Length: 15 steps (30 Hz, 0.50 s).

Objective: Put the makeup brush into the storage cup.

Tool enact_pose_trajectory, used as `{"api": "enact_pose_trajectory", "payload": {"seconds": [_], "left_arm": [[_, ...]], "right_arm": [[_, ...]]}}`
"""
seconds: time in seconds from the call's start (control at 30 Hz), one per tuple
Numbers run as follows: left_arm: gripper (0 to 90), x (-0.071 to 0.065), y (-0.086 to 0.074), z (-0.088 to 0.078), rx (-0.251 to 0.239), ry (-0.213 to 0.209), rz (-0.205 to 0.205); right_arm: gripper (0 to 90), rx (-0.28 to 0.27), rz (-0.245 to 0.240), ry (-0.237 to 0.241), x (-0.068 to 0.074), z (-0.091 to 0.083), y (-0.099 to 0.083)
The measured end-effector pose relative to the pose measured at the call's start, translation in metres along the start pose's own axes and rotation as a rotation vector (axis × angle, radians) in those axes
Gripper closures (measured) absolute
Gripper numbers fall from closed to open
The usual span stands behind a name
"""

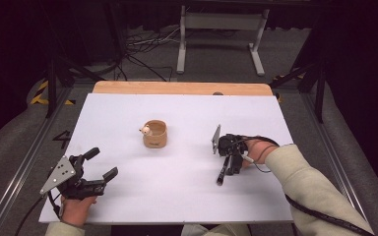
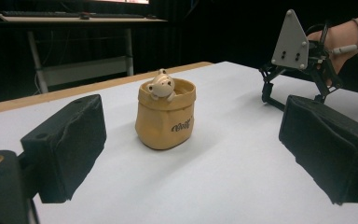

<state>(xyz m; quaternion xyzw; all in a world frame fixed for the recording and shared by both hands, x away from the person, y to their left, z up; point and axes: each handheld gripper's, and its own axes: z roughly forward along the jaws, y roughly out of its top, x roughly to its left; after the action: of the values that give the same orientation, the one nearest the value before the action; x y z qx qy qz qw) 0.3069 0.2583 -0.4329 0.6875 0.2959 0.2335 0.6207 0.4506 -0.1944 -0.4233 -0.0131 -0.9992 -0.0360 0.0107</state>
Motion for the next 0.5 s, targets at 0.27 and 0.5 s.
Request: {"api": "enact_pose_trajectory", "payload": {"seconds": [0.27, 0.5], "left_arm": [[8.0, 0.0004, -0.0003, 0.0002, -0.001, 0.000, -0.001], [8.0, 0.0004, -0.0002, 0.0003, 0.001, -0.001, 0.001]], "right_arm": [[18.7, 0.019, -0.019, -0.014, 0.0010, 0.0021, 0.0019], [46.8, 0.037, -0.049, -0.037, 0.0019, -0.0037, 0.0034]]}}
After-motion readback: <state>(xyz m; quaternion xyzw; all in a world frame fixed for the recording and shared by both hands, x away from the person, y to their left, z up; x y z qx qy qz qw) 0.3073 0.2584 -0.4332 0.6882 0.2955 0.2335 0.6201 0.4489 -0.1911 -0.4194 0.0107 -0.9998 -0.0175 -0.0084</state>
